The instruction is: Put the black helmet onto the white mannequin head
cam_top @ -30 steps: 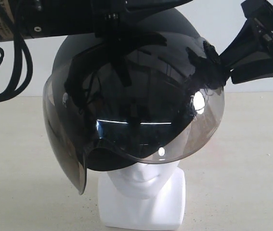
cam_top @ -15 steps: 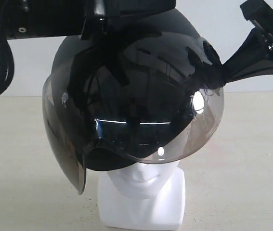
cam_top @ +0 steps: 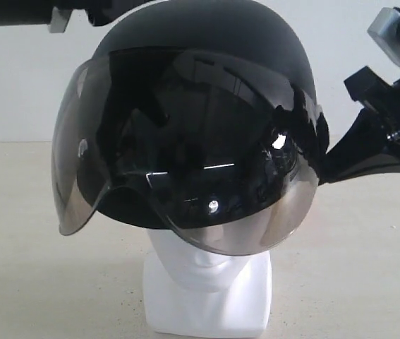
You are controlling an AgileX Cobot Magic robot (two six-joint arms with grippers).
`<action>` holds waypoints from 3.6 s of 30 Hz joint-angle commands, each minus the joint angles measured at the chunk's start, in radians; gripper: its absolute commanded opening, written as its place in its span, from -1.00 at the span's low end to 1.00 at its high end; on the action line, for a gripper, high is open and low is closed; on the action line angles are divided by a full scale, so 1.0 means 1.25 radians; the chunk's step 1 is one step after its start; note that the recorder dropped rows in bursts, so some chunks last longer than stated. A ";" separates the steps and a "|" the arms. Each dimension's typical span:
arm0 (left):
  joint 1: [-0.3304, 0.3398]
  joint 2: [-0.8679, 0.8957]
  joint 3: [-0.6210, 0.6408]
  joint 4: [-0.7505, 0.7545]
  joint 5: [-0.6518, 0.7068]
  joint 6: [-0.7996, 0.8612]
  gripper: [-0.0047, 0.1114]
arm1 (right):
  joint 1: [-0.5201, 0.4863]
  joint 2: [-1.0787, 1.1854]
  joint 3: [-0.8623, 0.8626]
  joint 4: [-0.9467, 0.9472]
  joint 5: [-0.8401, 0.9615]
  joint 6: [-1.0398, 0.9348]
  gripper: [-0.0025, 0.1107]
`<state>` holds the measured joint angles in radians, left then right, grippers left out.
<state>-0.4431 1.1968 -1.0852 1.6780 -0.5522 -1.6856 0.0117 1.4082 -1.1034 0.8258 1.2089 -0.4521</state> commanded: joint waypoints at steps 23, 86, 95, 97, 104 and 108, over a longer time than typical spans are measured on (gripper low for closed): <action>0.001 -0.006 0.044 0.053 0.019 -0.120 -0.84 | -0.001 -0.002 -0.046 -0.062 0.010 -0.042 -0.26; 0.302 0.328 -0.300 0.053 -0.465 0.016 -0.84 | 0.574 -0.035 -0.442 -0.439 -0.130 0.214 -0.96; 0.300 0.329 -0.300 0.053 -0.505 -0.018 -0.84 | 0.576 0.004 -0.442 -0.394 -0.047 0.209 -0.96; 0.300 0.329 -0.300 0.053 -0.505 -0.031 -0.84 | 0.599 0.004 -0.442 -0.402 -0.022 0.209 -0.96; 0.298 0.329 -0.300 0.053 -0.513 -0.040 -0.84 | 0.641 0.006 -0.442 -0.418 0.010 0.219 -0.96; 0.298 0.329 -0.300 0.053 -0.518 -0.042 -0.84 | 0.641 0.007 -0.442 -0.424 0.010 0.228 -0.96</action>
<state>-0.0664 1.6020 -1.4594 1.7171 -1.1933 -1.7247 0.8060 1.4127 -1.6615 0.2913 1.1700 -0.1714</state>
